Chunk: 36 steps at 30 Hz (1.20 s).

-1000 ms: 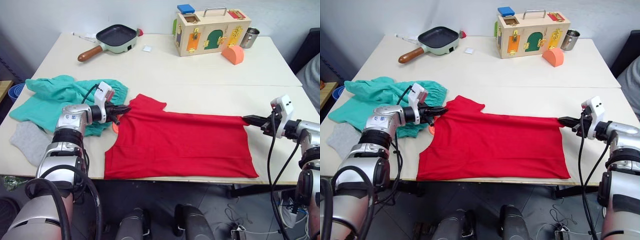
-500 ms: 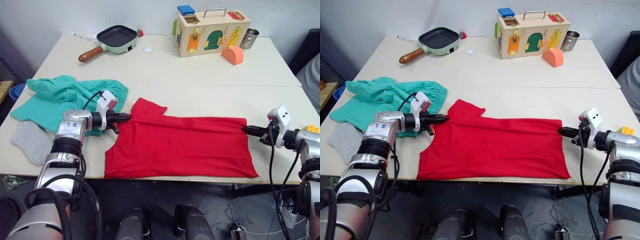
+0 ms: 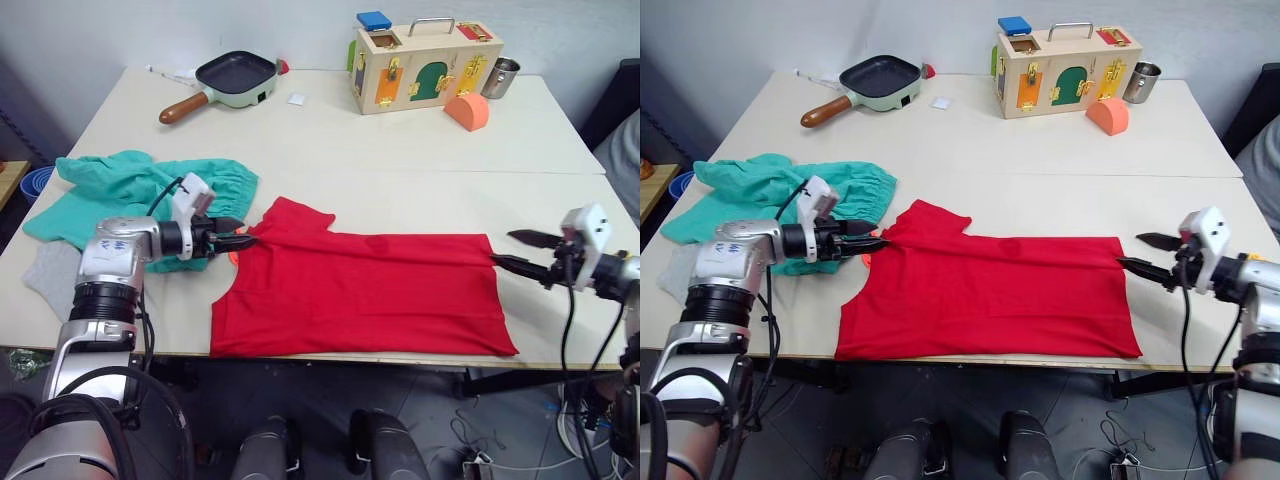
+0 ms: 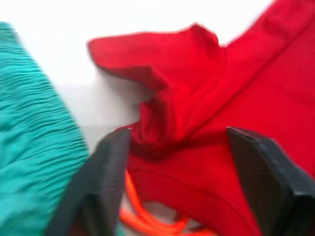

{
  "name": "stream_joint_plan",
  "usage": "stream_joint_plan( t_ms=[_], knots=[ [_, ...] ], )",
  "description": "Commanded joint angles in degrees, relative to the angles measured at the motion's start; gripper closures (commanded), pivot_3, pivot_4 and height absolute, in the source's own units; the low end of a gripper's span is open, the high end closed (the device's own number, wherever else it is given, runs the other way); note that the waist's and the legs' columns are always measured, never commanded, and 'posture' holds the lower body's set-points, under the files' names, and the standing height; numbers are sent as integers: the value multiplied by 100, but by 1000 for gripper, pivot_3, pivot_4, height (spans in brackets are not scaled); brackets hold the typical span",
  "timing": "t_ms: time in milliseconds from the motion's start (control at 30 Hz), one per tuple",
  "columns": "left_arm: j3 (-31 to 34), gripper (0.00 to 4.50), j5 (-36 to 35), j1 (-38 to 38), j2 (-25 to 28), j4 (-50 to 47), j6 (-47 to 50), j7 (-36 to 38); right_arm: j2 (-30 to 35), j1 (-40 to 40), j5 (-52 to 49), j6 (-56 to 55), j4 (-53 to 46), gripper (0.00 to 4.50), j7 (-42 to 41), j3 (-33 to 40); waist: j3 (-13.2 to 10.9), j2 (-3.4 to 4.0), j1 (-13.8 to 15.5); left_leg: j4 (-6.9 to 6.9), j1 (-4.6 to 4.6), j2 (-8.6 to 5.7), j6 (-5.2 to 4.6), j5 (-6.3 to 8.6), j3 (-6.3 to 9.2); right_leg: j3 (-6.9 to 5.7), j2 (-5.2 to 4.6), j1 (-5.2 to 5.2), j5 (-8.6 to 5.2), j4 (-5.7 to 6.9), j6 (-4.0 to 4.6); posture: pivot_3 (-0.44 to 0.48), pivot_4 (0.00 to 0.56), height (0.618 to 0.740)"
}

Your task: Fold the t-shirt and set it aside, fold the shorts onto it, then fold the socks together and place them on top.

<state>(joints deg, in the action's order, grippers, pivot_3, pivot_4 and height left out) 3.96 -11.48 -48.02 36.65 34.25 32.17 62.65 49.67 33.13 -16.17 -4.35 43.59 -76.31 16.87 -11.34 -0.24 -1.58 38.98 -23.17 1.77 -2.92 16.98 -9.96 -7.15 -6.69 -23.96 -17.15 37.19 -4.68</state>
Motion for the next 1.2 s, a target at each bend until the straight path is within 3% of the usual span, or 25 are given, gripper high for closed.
stream_joint_plan(
  t_ms=[33, 167, 333, 567, 667, 800, 1067, 1167, 1200],
  knots=[
    [216, 29, -304, -460, -11, 191, 613, -127, -11, -420, -548, 165, -1172, 0, 1, 310, 0, 0, 16, 2, 0, 1, 0, 0, 2, -1, 1, 1, 0, 1, 0, 0, 150, 740],
    [343, 7, -380, -1209, -307, 1178, 884, -541, -283, -1078, -836, 36, -2290, 0, 83, 347, 2, -4, 40, 11, 1, -2, 1, 1, 12, -7, 0, 9, 0, 7, 0, 0, 150, 740],
    [192, 7, -117, -1978, -735, 2488, 702, -820, -532, -1340, -906, 201, -3092, 0, 376, 154, 2, -5, 41, 12, 2, -6, -3, 3, 9, -6, -1, 9, 0, 6, 0, 0, 150, 740],
    [218, 7, 265, -2432, -1209, 3639, 176, -1943, -633, -1462, -982, 396, -3653, 0, 652, 33, -1, -10, 23, 12, 2, -4, -3, 3, 10, -6, 1, 8, 0, 5, 0, 0, 150, 740],
    [395, 7, 193, -2501, -1362, 3833, 175, -2059, -625, -1501, -1011, 435, -3767, 0, 722, 33, -1, -10, 22, 12, 3, -4, -3, 3, 11, -6, 0, 8, 0, 7, 0, 0, 150, 740],
    [361, 895, 297, -2487, -1512, 3878, 78, -1879, -620, -1657, -1020, 442, -3886, 0, 808, 80, -1, -11, 56, 12, 4, -6, -3, 3, 11, -7, -2, 9, 0, 8, 0, 0, 150, 740],
    [474, 3503, 399, -2235, -1561, 3751, -1102, -1799, -788, -1992, -1154, 424, -4166, 0, 1059, 84, -1, -12, 135, 12, 3, -3, -2, 4, 9, -6, 1, 8, 0, 2, 0, 0, 150, 740],
    [594, 4475, 287, -2125, -1543, 3660, -1406, -1393, -876, -2131, -1132, 429, -4232, 0, 1148, 14, -1, -12, 136, 12, 3, -4, -2, 4, 9, -7, 0, 8, 0, 1, 0, 0, 150, 740],
    [634, 4475, 242, -2097, -1515, 3621, -1468, -1214, -890, -2163, -1130, 432, -4251, 0, 1170, 1, -1, -12, 136, 12, 3, -5, -3, 4, 8, -8, 0, 9, 0, 1, 0, 0, 150, 740]
  ],
)
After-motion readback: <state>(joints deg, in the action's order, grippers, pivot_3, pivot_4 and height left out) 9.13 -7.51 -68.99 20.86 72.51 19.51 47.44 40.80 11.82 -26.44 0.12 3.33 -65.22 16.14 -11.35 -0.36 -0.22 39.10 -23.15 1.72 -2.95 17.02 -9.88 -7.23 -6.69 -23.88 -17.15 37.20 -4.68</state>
